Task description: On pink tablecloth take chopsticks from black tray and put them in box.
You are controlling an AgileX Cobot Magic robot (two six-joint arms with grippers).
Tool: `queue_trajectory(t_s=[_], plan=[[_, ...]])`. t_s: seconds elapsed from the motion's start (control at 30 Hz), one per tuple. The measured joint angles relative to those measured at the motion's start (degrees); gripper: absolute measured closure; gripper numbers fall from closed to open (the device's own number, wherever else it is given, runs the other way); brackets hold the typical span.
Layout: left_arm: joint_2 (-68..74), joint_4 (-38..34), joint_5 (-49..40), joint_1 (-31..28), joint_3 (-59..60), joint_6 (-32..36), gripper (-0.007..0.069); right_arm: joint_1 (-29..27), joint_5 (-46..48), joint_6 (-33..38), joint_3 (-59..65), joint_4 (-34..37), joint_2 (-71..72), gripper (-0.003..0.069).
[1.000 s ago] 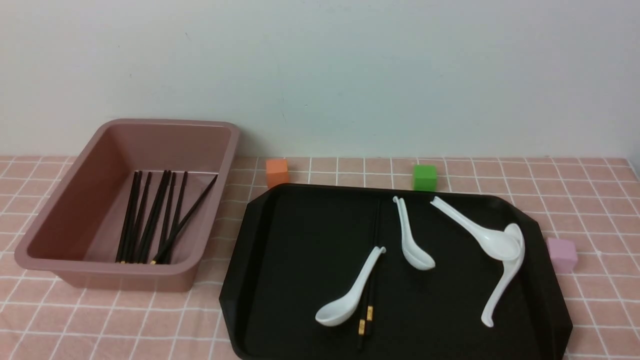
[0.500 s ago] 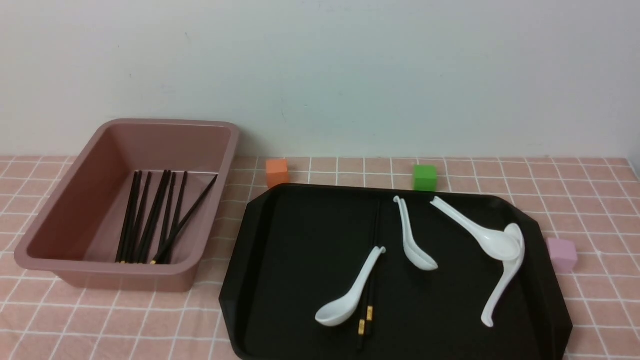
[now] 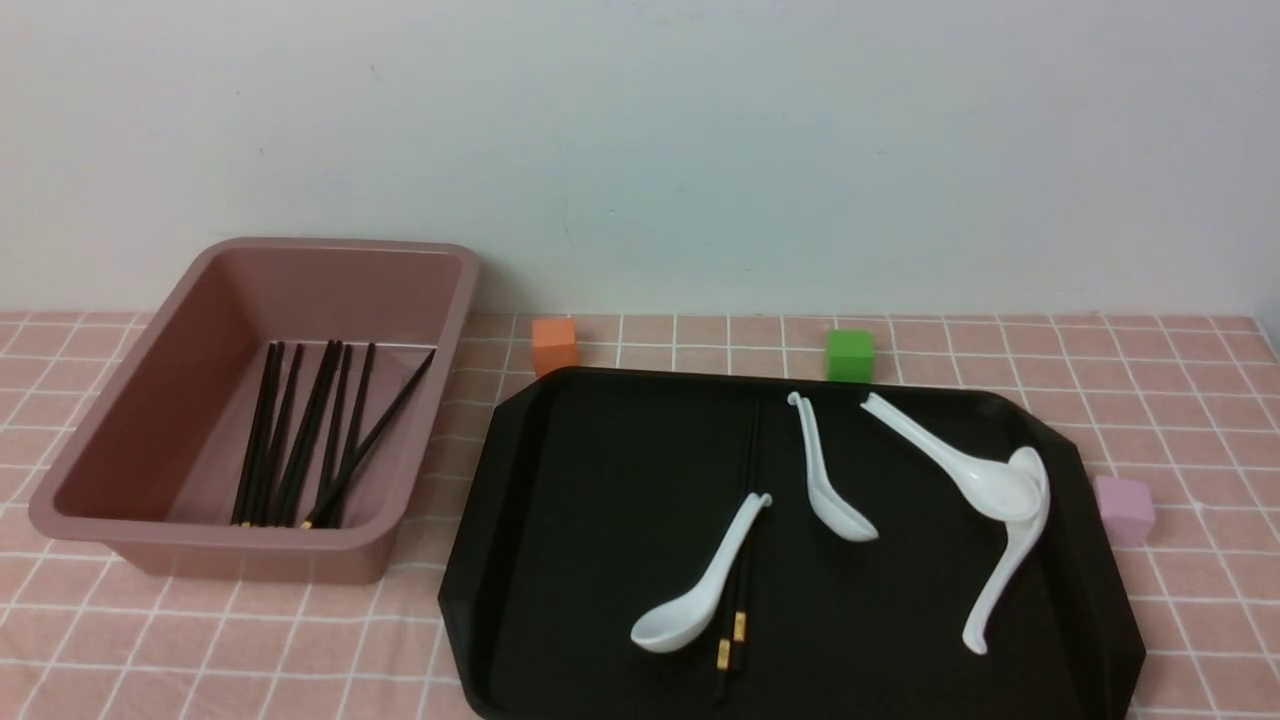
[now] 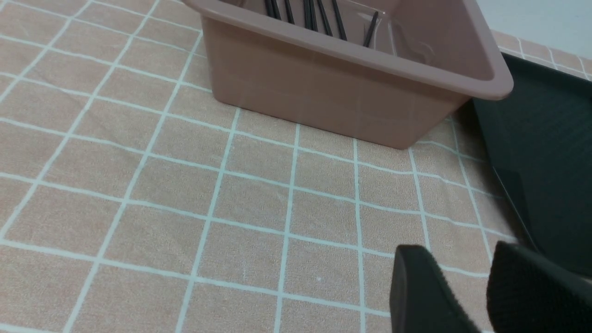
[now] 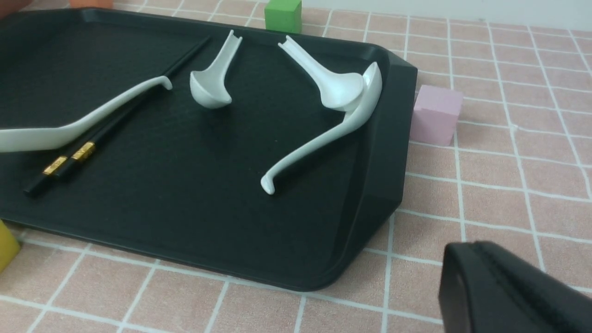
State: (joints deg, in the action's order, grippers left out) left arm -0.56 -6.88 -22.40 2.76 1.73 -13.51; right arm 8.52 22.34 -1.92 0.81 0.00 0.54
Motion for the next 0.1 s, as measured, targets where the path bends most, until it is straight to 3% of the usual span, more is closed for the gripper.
queue_trajectory(t_s=[0.1], plan=[[0.00, 0.00, 0.00, 0.00, 0.00, 0.00, 0.0386, 0.00, 0.00, 0.00, 0.00, 0.00, 0.00, 0.0662]])
